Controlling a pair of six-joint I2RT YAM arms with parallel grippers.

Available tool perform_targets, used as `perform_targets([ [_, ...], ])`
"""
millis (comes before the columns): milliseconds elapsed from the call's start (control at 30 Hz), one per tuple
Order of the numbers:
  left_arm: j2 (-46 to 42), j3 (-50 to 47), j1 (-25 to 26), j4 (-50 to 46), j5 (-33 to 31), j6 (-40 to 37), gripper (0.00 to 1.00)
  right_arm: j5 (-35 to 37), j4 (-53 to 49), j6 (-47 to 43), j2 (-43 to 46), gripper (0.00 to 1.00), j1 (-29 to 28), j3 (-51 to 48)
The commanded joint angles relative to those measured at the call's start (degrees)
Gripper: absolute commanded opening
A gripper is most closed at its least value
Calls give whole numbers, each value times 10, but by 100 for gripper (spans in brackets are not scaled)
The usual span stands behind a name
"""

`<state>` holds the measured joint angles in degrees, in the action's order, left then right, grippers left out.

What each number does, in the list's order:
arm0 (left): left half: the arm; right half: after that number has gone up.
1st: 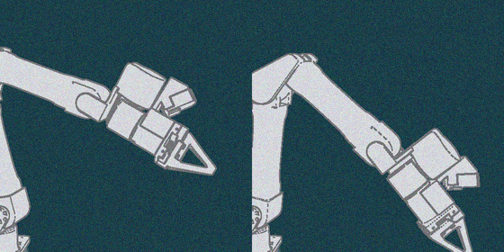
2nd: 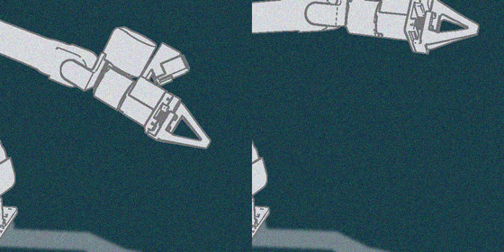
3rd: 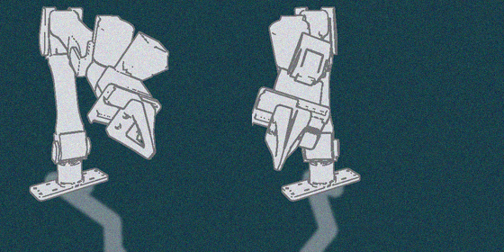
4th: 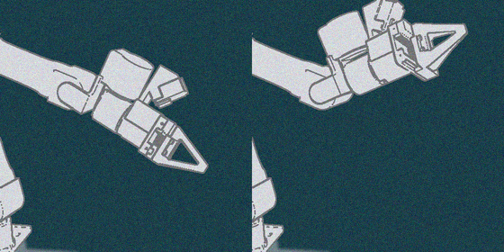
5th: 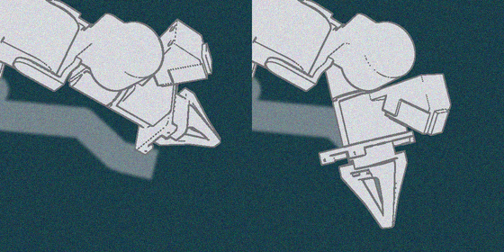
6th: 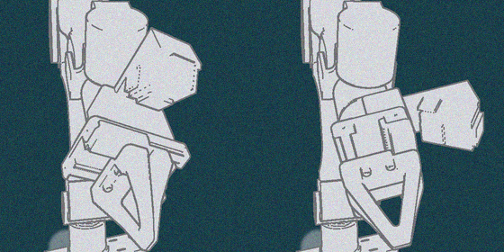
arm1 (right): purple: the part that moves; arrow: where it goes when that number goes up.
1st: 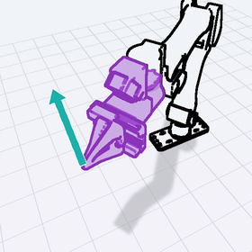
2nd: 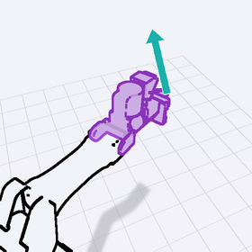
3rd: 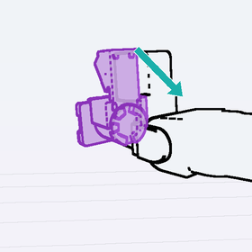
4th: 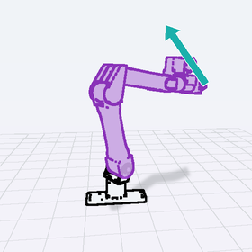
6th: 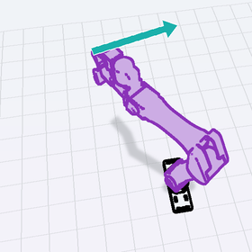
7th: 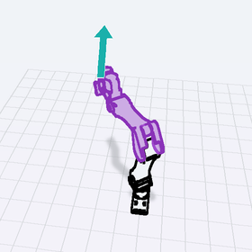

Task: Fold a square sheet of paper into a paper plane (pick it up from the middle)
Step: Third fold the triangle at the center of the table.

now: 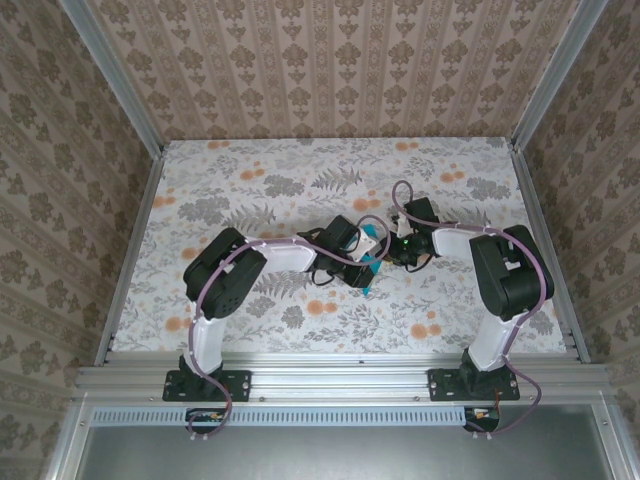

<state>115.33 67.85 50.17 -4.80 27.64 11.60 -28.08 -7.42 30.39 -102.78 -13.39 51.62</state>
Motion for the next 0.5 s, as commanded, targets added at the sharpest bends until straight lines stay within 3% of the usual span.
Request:
perform_targets([
  [0, 14, -29, 6, -43, -69, -40, 15, -20, -12, 21, 12, 21, 9, -23],
  [467, 19, -40, 23, -63, -112, -78, 15, -110, 120, 144, 87, 16, 13, -121],
])
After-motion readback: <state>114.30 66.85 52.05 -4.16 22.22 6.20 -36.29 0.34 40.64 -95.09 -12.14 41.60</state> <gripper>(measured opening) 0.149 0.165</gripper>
